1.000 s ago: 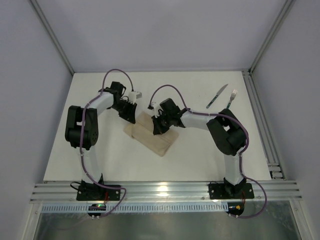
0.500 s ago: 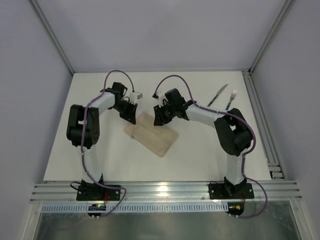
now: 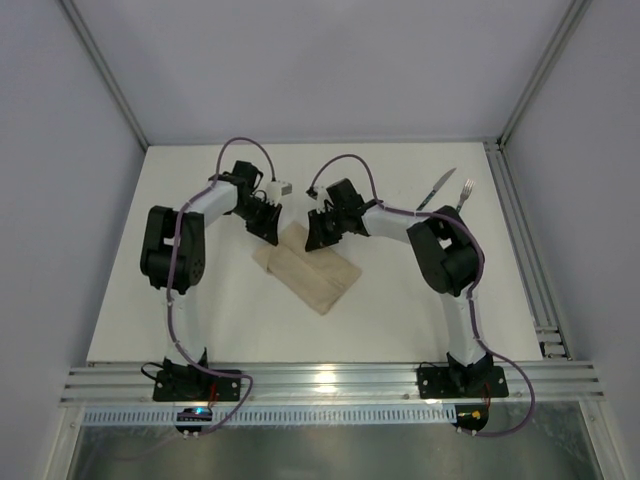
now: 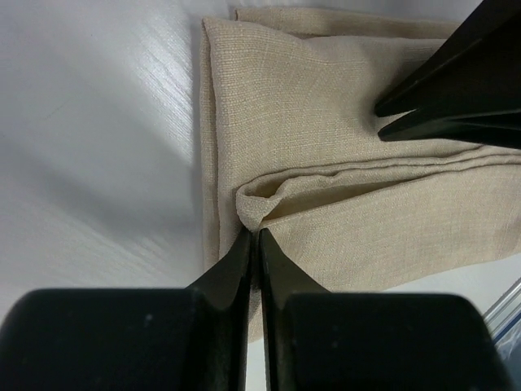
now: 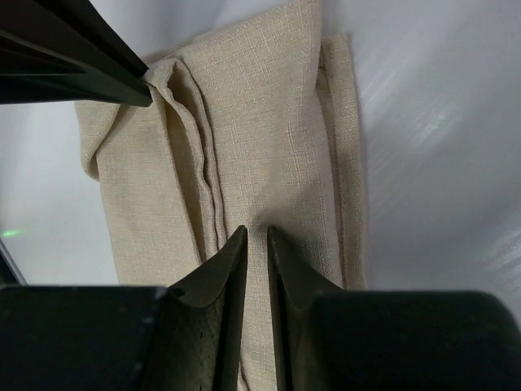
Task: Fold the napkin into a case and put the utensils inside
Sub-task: Fold the lower triangle-folded napkin at the center of the board.
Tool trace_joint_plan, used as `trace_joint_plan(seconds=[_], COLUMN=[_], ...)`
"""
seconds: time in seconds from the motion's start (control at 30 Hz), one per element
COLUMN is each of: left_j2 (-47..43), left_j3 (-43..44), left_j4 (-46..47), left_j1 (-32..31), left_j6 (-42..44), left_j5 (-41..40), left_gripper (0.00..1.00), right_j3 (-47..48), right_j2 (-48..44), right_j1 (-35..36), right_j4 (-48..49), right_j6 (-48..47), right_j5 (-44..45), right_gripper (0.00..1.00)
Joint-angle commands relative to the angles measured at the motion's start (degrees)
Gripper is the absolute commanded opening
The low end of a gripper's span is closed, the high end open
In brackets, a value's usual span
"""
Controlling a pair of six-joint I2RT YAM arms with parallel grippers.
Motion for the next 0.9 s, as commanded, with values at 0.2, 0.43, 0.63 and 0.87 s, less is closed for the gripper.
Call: trace_joint_plan(seconds=[0.2,0.43,0.63,0.87], left_j2=[3.6,3.3,3.1,2.7], left_j3=[3.2,3.1,2.9,2.8], left_j4=[0.0,0.0,0.1,0.3], left_j1=[-0.6,-0.9,-0.9,-0.9], left_j6=[-3.2,-3.7,-3.6,-3.6], left_j5=[-1.2,-0.8,-0.7,-0.4], left_gripper=[0.06,0.08,0.07,0.09], right_j3=[0.4,-3.6,-4.0,-3.8], right_j2=[-4.1,-7.2,-5.3,-2.9], right_j1=[0.1,2.8,4.1,5.6], right_j4=[-0.3,5.5,5.5,2.0], right_j6=[-2.2,-3.6,-3.8,-5.4], right_j5=[0.0,0.1,1.7,7.2], right_gripper=[0.21,0.27,0.36,0.35])
